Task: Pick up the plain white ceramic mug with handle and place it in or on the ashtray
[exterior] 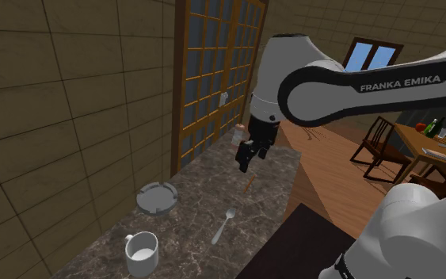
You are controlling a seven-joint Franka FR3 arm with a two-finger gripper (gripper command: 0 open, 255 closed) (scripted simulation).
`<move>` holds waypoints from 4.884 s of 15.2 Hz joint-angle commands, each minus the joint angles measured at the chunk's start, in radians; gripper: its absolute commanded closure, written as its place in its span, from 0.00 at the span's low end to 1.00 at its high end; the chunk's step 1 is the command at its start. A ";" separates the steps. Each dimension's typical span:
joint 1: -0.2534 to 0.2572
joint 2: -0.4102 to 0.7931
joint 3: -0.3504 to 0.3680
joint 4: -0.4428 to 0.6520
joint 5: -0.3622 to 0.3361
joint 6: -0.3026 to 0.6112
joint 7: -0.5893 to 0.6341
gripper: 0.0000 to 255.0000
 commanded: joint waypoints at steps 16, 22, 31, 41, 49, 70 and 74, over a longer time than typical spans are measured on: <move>0.002 0.648 0.192 0.156 -0.148 0.451 0.401 0.00; 0.069 0.903 0.160 0.310 -0.289 0.524 0.566 0.00; 0.203 1.248 0.079 0.612 -0.381 0.555 0.697 0.00; 0.229 1.335 0.046 0.643 -0.410 0.613 0.716 0.00; 0.229 1.335 0.046 0.643 -0.410 0.613 0.715 1.00; 0.182 1.176 0.107 0.593 -0.353 0.502 0.679 1.00; 0.170 1.133 0.124 0.587 -0.333 0.467 0.666 1.00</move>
